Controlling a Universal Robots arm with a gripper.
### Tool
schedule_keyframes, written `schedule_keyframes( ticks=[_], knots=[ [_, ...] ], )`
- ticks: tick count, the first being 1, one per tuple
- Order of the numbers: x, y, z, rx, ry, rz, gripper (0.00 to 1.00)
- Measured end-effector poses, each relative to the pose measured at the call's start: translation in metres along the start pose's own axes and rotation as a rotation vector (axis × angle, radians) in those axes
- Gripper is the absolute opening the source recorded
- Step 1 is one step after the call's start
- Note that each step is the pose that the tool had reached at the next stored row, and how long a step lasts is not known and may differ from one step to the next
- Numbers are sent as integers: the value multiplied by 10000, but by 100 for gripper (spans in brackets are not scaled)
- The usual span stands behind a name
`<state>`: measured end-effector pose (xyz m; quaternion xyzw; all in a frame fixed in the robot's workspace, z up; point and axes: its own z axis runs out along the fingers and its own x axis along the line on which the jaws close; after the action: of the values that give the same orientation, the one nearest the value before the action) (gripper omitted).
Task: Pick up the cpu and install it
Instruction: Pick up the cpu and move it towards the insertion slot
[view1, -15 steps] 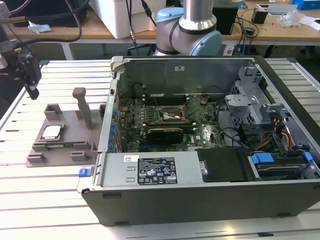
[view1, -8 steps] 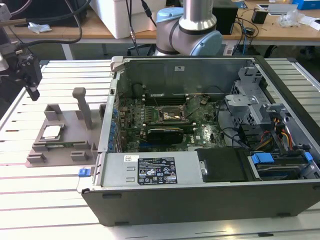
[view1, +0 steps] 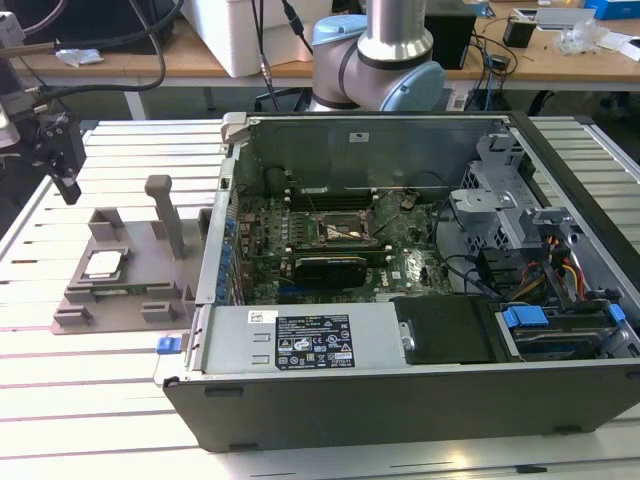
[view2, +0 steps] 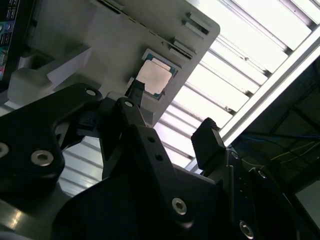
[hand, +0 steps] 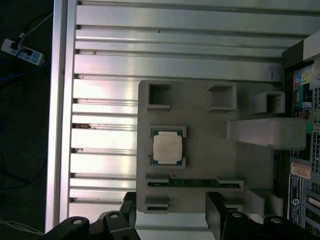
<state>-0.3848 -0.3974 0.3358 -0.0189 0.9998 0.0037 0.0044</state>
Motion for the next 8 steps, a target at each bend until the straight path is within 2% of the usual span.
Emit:
schedule_keyframes(
  ticks=[8],
  knots=[
    [0,0,36,0,0,0,66]
  ],
)
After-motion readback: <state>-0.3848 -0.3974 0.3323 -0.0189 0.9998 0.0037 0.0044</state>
